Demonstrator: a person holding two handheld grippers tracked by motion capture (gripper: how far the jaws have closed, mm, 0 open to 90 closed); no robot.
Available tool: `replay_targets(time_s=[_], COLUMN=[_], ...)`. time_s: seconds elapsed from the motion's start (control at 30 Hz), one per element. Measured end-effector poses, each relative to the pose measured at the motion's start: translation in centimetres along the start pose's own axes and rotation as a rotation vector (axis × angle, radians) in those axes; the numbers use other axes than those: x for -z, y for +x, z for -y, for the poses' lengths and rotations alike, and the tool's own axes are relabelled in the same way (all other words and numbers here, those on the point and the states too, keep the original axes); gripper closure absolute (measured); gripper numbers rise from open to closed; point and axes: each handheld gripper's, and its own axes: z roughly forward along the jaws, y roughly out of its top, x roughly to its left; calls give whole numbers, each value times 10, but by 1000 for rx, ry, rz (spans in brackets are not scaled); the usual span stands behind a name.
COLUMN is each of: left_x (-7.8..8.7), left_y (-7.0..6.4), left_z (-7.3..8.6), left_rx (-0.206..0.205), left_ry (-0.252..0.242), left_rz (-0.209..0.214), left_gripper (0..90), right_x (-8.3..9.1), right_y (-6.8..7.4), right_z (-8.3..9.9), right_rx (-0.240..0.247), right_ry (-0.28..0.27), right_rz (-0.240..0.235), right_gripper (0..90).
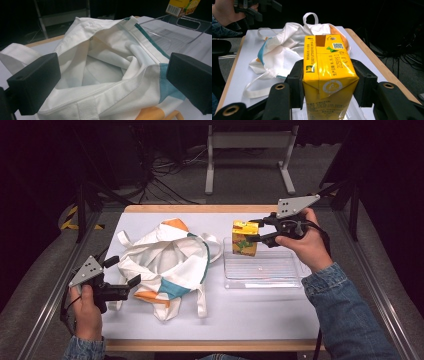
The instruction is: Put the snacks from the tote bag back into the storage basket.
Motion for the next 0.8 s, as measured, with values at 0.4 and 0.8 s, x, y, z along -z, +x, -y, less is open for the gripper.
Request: replay_targets(time_s=[0.4,0.8], left_x=[0,-1], left_y=[0,0], left_z=[0,1], left_rx=[0,4], left_ry=[7,7], left_rz=[-1,1], left_gripper=[3,4], right_x=[-3,-15], right_y=[-4,-3], right_z=[25,53], right_rx=[5,-9], right_ry=[-2,6], right_rz=[-31,-55], right_gripper=[515,515])
